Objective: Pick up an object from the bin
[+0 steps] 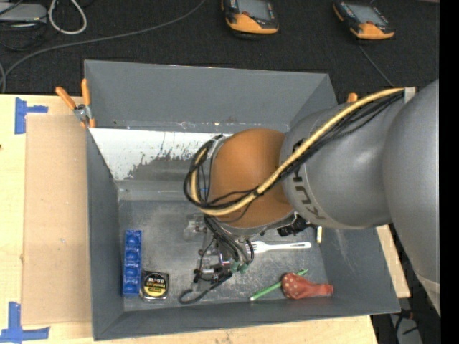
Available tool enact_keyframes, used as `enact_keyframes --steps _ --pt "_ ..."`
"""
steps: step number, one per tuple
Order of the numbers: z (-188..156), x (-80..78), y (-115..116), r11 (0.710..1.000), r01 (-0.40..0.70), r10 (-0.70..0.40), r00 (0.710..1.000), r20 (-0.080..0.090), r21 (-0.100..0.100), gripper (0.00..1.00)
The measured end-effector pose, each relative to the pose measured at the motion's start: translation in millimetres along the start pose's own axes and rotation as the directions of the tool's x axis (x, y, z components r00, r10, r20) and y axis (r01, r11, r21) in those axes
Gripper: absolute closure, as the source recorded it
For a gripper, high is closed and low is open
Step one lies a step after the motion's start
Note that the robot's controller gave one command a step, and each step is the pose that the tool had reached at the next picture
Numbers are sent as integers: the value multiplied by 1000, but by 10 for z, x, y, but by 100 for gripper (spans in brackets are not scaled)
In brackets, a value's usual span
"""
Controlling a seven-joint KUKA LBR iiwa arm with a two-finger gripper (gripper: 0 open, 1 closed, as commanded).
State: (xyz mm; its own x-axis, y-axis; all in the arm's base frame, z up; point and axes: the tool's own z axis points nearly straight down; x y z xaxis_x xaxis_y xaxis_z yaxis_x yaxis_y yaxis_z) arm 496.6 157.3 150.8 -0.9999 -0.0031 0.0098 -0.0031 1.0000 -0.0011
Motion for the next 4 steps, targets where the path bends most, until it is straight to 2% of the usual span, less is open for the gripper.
enact_keyframes --steps 1,2,3,4 --pt "-42 -21 -9 1000 -5 5 1000 7 -1 0" --pt "446 -16 -424 989 151 -151 988 12 -2 0" --pt "291 -42 -691 976 217 -217 976 5 -1 0" --pt "536 -57 -1094 939 345 -345 939 -6 0 0"
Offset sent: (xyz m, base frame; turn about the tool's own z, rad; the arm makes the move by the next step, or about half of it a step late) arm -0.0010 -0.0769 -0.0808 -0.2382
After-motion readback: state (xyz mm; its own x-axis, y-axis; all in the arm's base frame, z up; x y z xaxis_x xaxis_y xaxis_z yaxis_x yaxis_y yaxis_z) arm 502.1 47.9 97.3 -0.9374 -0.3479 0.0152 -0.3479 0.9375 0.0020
